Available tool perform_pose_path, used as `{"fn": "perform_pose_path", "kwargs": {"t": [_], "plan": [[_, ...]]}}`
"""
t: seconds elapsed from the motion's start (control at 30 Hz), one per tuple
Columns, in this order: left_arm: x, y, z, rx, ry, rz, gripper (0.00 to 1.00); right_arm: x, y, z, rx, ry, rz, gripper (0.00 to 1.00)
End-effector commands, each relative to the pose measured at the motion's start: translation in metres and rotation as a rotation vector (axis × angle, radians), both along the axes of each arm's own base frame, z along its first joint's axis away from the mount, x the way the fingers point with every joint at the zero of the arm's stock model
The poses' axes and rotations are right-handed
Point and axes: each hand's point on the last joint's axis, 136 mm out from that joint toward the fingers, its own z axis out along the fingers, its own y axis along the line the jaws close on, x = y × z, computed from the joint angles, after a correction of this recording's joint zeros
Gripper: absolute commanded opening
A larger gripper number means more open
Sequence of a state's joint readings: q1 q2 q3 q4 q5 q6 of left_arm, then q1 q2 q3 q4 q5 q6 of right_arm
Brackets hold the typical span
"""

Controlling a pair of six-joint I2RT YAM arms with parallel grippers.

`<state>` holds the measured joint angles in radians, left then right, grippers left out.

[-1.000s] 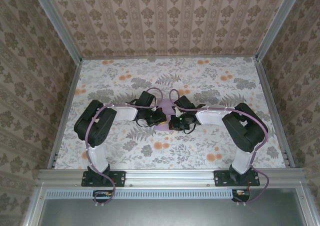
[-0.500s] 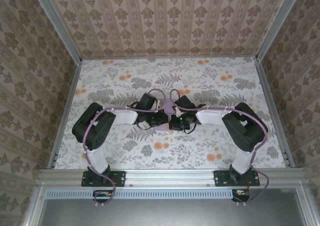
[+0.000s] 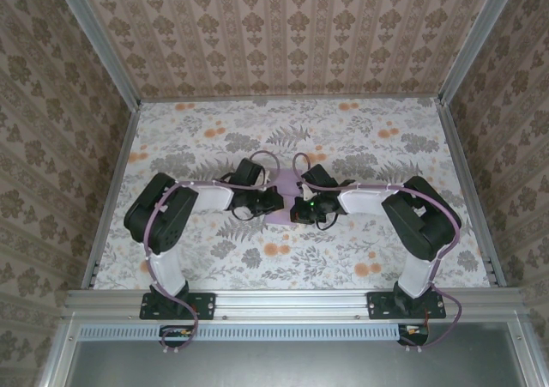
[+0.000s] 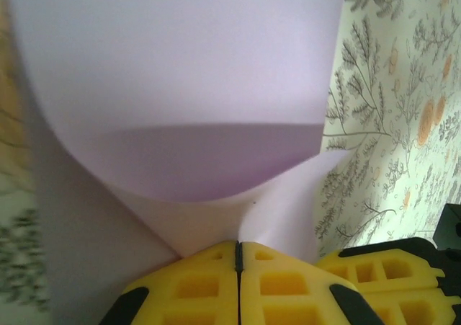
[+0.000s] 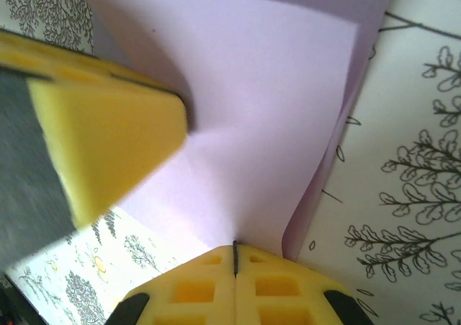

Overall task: Fold a paper plane with a square sheet of paper (pick it up from the middle)
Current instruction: Fold the triangle a second time at the center of the table.

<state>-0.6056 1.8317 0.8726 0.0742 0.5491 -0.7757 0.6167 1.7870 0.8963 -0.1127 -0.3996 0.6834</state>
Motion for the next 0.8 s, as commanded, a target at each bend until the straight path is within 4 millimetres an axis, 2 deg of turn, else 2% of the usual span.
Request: {"fn": "perform_pose_path", "kwargs": {"t": [0.0, 0.27, 0.33, 0.43, 0.57, 0.63, 0.77], "plan": [[0.016, 0.029, -0.014, 0.095, 0.000, 0.030, 0.08, -0.034, -0.038, -0.041, -0.162, 0.125, -0.007, 0.00], [0.062, 0.068, -0.010, 0.120, -0.023, 0.093, 0.08, -0.042, -0.043, -0.046, -0.169, 0.143, -0.007, 0.00], [0.072, 0.073, -0.002, 0.119, -0.037, 0.096, 0.08, -0.040, -0.041, -0.044, -0.157, 0.141, -0.009, 0.00], [0.080, 0.071, 0.021, 0.088, -0.088, 0.087, 0.08, -0.036, -0.036, -0.039, -0.133, 0.128, -0.015, 0.00], [0.063, 0.048, 0.048, 0.003, -0.129, 0.042, 0.08, -0.030, -0.031, -0.031, -0.111, 0.112, -0.018, 0.00], [0.045, 0.029, 0.047, -0.010, -0.123, -0.004, 0.07, -0.029, -0.029, -0.029, -0.107, 0.108, -0.017, 0.00], [0.016, -0.002, 0.027, 0.008, -0.078, -0.085, 0.05, -0.028, -0.028, -0.029, -0.105, 0.111, -0.015, 0.00]]}}
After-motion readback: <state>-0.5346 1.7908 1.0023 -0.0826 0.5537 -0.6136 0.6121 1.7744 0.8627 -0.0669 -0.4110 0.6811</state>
